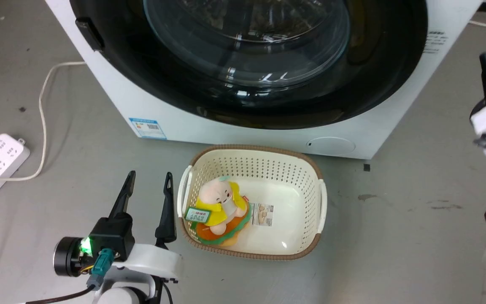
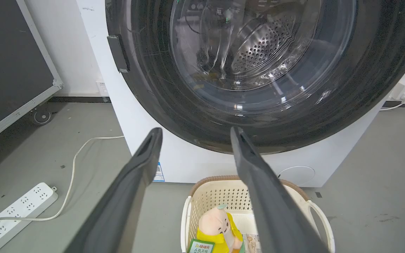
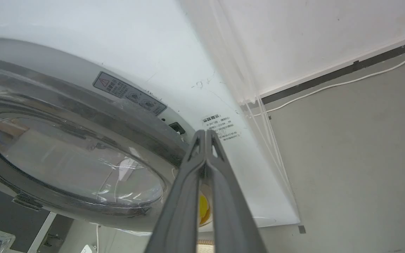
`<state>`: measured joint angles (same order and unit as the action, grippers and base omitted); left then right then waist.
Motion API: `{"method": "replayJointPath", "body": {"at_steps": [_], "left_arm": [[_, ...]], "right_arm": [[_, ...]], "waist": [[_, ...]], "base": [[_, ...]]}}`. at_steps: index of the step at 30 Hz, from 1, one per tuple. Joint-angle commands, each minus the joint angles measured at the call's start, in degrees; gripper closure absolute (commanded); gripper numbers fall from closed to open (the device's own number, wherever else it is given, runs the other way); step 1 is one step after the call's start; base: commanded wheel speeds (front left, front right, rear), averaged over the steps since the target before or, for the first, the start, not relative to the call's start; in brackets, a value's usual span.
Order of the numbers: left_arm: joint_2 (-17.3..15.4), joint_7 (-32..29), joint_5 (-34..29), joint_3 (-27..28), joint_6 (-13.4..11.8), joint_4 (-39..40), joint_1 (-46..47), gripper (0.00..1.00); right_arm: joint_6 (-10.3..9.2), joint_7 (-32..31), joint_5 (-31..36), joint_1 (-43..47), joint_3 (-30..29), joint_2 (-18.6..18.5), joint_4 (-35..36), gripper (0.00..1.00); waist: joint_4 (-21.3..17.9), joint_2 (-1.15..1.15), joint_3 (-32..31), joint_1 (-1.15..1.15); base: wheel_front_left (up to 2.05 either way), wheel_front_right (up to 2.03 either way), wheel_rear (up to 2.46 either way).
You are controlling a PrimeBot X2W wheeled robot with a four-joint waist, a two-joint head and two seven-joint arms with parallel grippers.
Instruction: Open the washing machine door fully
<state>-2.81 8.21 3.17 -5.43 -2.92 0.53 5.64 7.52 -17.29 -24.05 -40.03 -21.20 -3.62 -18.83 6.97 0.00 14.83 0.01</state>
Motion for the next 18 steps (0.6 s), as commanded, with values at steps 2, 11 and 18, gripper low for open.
{"method": "replayJointPath", "body": {"at_steps": [2,11,18], "left_arm": [[-0.04,0.85,0.25,-0.4,-0.33,0.28,1.08,0.0],[-0.04,1.92,0.92,-1.59,-0.85,0.37,2.09,0.0],[-0.05,2.76,1.26,-2.3,-1.22,0.44,2.58,0.0]], "right_arm": [[-0.01,-1.95,-1.42,-3.53,-1.33,-0.74,-1.81,1.0],[-0.02,-8.85,-4.42,-11.97,-7.32,-1.31,-8.81,1.0],[-0.02,-15.86,-6.09,-18.05,-12.8,-1.58,-14.77,1.0]], "waist": [[0.62,0.0,0.77,-0.01],[2.41,0.0,2.61,-0.01],[3.95,0.0,3.59,-0.01]], "base": [[0.0,0.0,0.0],[0.0,0.0,0.0],[0.0,0.0,0.0]]}}
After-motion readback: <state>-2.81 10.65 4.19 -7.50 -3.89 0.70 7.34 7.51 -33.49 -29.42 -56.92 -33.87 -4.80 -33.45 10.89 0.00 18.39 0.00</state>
